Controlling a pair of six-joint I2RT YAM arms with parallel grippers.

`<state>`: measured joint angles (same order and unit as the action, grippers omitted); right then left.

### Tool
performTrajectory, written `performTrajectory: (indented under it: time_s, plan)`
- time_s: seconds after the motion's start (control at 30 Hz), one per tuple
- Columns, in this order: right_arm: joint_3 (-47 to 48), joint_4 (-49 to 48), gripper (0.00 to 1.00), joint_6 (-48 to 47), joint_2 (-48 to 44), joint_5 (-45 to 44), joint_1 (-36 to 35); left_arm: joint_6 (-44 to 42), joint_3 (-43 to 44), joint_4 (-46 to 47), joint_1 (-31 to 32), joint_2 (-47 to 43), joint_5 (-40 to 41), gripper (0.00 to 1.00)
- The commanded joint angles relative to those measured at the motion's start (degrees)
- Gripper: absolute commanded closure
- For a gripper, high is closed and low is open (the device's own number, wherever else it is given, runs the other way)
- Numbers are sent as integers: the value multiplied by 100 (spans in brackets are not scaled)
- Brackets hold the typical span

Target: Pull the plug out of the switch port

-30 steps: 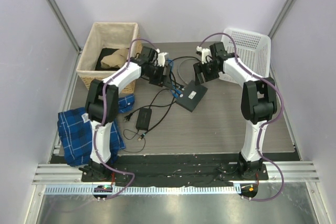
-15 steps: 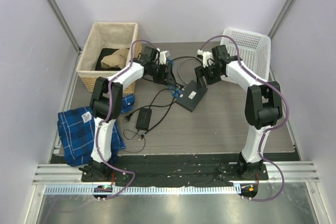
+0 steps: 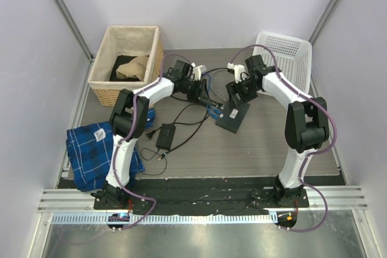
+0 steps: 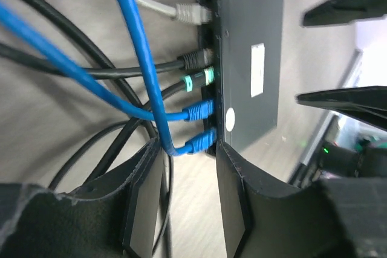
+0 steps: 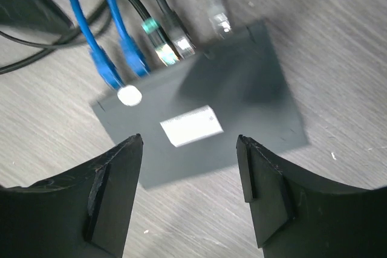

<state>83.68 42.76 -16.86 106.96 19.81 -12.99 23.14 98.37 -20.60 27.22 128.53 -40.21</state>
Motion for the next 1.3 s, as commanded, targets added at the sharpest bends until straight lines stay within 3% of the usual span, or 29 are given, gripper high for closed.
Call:
performTrajectory:
  time_s: [0.0,0.13,0.27,0.4,0.47,0.63,0.7,0.87,1.1,1.27]
  plan:
    - [78,311,29,-238,-246,189,7,349,-255,635,204,-12,-664,55]
    - [298,575,39,-186,-52,374,-36,472,-581,970,152,-143,-559,41]
    - [316,707,50,-72,115,392,-63,701,-1579,1697,-85,-644,-725,17]
    - [167,646,56,77,281,400,-98,1042,-2627,2857,-103,-1066,-1128,18]
    - [61,584,57,174,334,418,-89,1744,-3267,4121,-51,-1093,-1209,21]
    - [-115,487,57,280,457,453,-124,3062,-3877,6561,46,-918,-667,31]
    - [-159,496,57,271,484,427,-124,3583,-4001,7042,169,-961,-524,32]
    - [-405,505,58,183,563,356,-107,3294,-3895,6763,634,-1076,-121,32]
    - [-572,531,73,438,730,682,60,3469,-3983,6078,749,-883,548,30]
    - [-467,505,76,491,862,682,104,3899,-4273,6261,802,-681,1365,28]
